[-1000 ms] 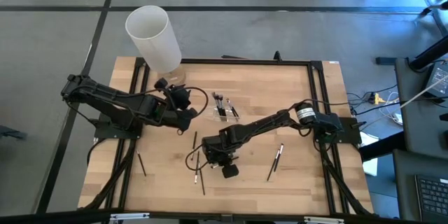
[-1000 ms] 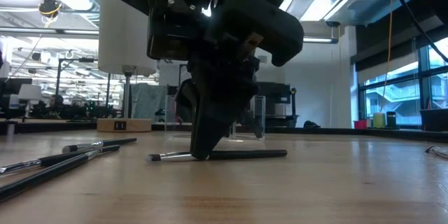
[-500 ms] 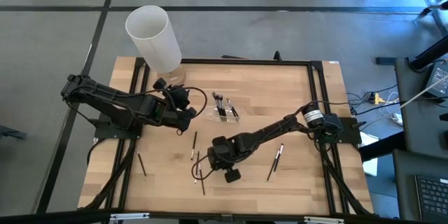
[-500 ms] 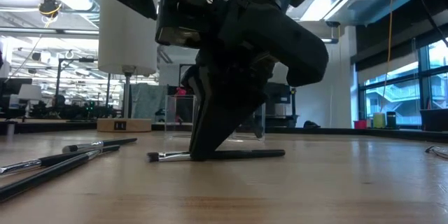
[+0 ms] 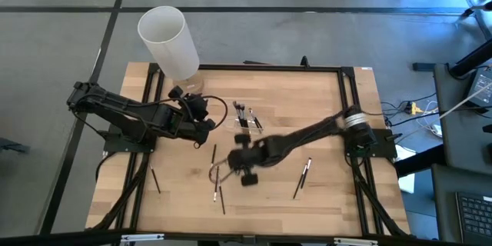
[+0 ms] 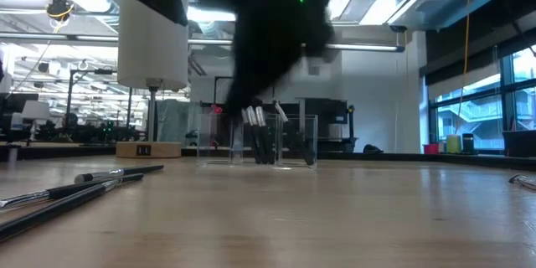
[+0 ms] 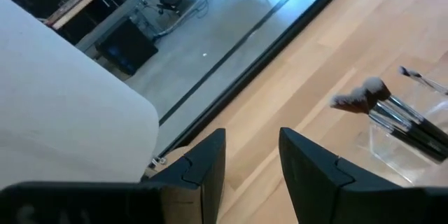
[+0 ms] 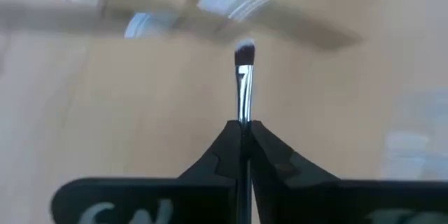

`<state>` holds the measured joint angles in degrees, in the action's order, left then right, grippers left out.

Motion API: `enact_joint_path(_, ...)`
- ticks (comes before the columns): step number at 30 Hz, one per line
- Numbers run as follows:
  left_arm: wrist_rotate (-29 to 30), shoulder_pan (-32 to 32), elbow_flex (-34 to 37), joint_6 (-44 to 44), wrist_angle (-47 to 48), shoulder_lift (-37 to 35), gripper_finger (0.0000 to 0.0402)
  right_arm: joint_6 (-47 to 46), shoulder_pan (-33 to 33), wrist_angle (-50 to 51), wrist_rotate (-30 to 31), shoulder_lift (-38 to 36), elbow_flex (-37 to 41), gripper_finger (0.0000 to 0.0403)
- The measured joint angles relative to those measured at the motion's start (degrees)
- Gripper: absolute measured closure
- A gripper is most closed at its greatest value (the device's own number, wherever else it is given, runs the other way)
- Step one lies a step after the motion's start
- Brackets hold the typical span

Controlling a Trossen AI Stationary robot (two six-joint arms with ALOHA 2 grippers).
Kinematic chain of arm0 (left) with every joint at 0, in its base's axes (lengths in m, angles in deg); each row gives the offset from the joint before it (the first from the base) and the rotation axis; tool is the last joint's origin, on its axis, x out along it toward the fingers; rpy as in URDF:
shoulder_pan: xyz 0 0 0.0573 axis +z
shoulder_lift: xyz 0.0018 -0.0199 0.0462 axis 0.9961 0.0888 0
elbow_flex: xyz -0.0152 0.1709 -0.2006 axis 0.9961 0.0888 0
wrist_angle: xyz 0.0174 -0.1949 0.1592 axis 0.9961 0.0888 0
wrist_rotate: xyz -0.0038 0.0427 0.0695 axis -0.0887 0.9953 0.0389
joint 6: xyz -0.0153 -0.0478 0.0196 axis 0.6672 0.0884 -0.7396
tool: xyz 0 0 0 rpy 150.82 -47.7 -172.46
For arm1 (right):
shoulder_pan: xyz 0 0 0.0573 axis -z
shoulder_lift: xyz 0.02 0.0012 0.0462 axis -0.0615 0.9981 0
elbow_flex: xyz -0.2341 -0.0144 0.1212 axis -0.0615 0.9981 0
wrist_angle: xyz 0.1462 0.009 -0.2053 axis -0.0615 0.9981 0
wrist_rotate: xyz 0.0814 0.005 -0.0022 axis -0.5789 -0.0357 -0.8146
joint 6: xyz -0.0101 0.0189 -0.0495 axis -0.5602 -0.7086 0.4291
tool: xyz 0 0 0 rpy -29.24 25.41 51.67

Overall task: Put items in baskets/containers
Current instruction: Put the black eyeshadow brush into the transparent organizer

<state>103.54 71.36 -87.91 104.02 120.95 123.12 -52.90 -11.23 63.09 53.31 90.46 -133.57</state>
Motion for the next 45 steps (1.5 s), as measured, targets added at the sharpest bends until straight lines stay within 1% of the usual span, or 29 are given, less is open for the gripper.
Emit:
enact_joint_path(3, -0.87, -0.5, 0.0, -0.05, 0.16, 0.0, 0.0272, -2.15, 0.95, -2.48, 5.79, -7.91, 5.25, 0.0382)
enact_joint_path(6, -0.53, -1.07, 0.0, -0.08, 0.3, 0.0, 0.0272, -4.19, 2.57, -9.0, 8.91, -16.07, 15.18, 0.0371)
enact_joint_path(8, 0.06, -1.11, 0.0, -0.1, 0.36, 0.0, 0.0272, -5.19, 4.23, -18.3, 10.43, -22.95, 22.65, 0.0368)
enact_joint_path(11, 0.9, -1.08, 0.0, -0.09, 0.34, 0.0, 0.0272, -6.02, 7.61, -37.71, 10.74, -31.22, 34.82, 0.037)
enact_joint_path(14, 2.09, -0.82, 0.0, -0.06, 0.12, 0.0, 0.0272, -6.06, 11.35, -55.91, 10.22, -35.13, 46.53, 0.0377)
enact_joint_path(17, 3.14, -0.48, 0.0, -0.01, -0.05, 0.0, 0.0272, -8.22, 14.68, -72.07, 9.96, -36.54, 54.36, 0.0383)
enact_joint_path(19, 3.9, -0.45, 0.0, -0.01, -0.1, 0.0, 0.0272, -10.08, 16.53, -77.72, 9.65, -36.07, 57.93, 0.0384)
enact_joint_path(20, 4.07, -0.45, -0.02, 0.01, -0.1, 0.0, 0.0272, -10.67, 17.12, -78.95, 9.6, -35.39, 59.22, 0.0384)
enact_joint_path(22, 4.9, -0.44, 0.0, -0.01, -0.51, 0.0, 0.0272, -10.93, 18.04, -80.61, 9.55, -34.03, 61.29, 0.0384)
enact_joint_path(24, 6.21, -0.15, -0.01, 0.06, -0.84, 0.0, 0.0272, -10.75, 18.46, -83.8, 9.27, -32.94, 61.7, 0.0384)
enact_joint_path(26, 7.03, 0.15, -0.02, 0.34, -1.09, -0.02, 0.0272, -11.54, 18.84, -84.21, 9.02, -31.84, 61.7, 0.0384)
enact_joint_path(30, 6.18, 0.8, 0.0, 0.38, -1.21, 0.0, 0.0272, -12.43, 18.86, -84.51, 6.99, -29.38, 61.69, 0.0383)
enact_joint_path(35, 5.38, 0.94, 0.0, 0.38, -1.17, 0.0, 0.0272, -14.08, 18.68, -84.58, 6.78, -28.19, 61.49, 0.0382)
enact_joint_path(38, 5.35, 0.93, 0.0, 0.34, -1.17, 0.0, 0.0272, -14.07, 18.16, -87.25, 6.65, -28.24, 61.49, 0.0382)
enact_joint_path(41, 5.37, 0.93, -0.02, 0.01, -1.15, 0.0, 0.0272, -13.02, 17.56, -88.08, 3.06, -28.24, 60.85, 0.0382)
enact_joint_path(43, 5.35, 0.93, 0.0, 0.01, -1.15, 0.0, 0.0272, -11.69, 16.91, -86.4, 0.51, -28.24, 59.35, 0.0382)
enact_joint_path(45, 5.0, 0.93, -0.01, 0.17, -1.15, 0.0, 0.0272, -10.31, 15.9, -82.93, -0.65, -28.28, 57.6, 0.0382)
